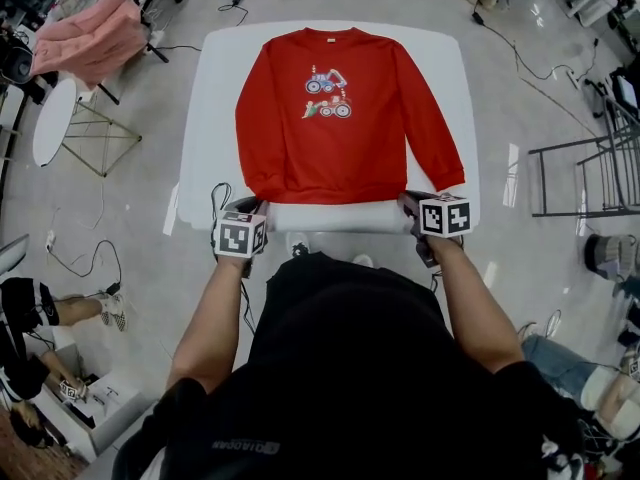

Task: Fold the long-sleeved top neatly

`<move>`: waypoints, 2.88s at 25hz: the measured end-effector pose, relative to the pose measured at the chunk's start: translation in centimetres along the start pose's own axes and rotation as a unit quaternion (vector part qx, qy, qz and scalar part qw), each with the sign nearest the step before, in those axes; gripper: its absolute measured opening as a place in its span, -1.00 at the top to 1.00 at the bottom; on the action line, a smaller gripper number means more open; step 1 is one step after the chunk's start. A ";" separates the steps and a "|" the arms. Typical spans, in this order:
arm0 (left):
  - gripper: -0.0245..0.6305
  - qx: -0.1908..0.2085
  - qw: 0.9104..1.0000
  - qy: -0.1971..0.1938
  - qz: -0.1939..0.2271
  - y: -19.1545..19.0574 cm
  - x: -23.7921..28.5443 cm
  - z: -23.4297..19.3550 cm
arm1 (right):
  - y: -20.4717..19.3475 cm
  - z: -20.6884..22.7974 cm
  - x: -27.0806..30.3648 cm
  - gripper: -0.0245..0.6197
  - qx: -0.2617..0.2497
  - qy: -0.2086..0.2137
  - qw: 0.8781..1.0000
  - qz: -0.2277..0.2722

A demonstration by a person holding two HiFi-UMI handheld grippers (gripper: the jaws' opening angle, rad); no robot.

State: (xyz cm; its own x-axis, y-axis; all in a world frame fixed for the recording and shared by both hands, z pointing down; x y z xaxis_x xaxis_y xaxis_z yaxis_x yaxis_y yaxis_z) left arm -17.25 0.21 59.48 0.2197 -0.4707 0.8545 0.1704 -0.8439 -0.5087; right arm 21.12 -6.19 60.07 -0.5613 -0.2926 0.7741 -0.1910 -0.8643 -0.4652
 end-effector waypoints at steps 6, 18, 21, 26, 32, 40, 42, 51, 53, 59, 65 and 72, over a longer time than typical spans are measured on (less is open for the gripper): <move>0.86 -0.006 1.000 -0.023 -0.013 -0.3 -1.5 0.6 | 0.0 1.0 -2.4 0.85 -0.003 0.033 0.999 -0.030; 0.82 -0.020 0.999 0.011 -0.026 -1.3 -1.2 -0.1 | 0.1 0.7 -3.4 0.56 -0.083 0.000 0.996 -0.035; 0.77 -0.028 0.999 0.009 -0.016 -1.1 -1.8 0.0 | 1.1 3.3 -6.4 0.61 -0.066 -0.035 0.997 0.012; 0.77 -0.052 0.998 0.013 0.029 -0.4 -3.4 -0.4 | 1.4 8.6 -10.3 0.64 -0.041 -0.131 0.988 0.068; 0.77 -0.080 0.991 0.018 0.106 1.8 -7.0 0.8 | 1.6 11.6 -12.0 0.61 -0.016 -0.157 0.983 0.097; 0.78 -0.069 0.987 0.014 0.145 4.1 -8.6 4.9 | 1.4 13.2 -9.4 0.51 0.040 -0.119 0.988 0.087; 0.78 -0.073 0.987 0.019 0.142 4.1 -8.7 5.5 | 1.6 13.6 -9.0 0.60 0.047 -0.113 0.989 0.085; 0.78 -0.083 0.984 0.048 0.150 2.9 -10.2 5.4 | 5.8 14.3 -14.0 0.86 0.007 -0.097 0.983 0.158; 0.78 -0.087 0.983 0.054 0.153 3.0 -10.5 5.0 | 8.6 15.1 -16.2 0.86 -0.012 -0.109 0.977 0.181; 0.78 -0.092 0.980 0.061 0.165 4.0 -11.3 3.7 | 19.3 17.1 -23.3 0.86 -0.081 -0.170 0.961 0.201; 0.78 -0.087 0.982 0.061 0.154 3.7 -11.6 2.5 | 27.4 17.9 -28.2 0.86 -0.120 -0.213 0.952 0.181; 0.78 -0.090 0.983 0.055 0.150 3.9 -11.3 0.7 | 32.8 12.4 -27.8 0.86 -0.203 -0.204 0.949 0.130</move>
State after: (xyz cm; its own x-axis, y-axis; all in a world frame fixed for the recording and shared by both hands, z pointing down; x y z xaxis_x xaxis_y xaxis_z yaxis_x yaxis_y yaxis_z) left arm -18.44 2.44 47.75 0.1282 -0.7217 0.6803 -0.0609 -0.6904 -0.7209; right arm 40.47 -31.50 28.59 -0.2887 -0.6803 0.6737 -0.4294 -0.5369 -0.7262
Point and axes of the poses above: the fingertips, and each gripper's own axes: x forward along the fingers, z to its right, y out of its top, the point moved 7 cm from there along -x, backward along the fingers, and after that the axes turned 4 degrees about -z, right-handed, at the moved point
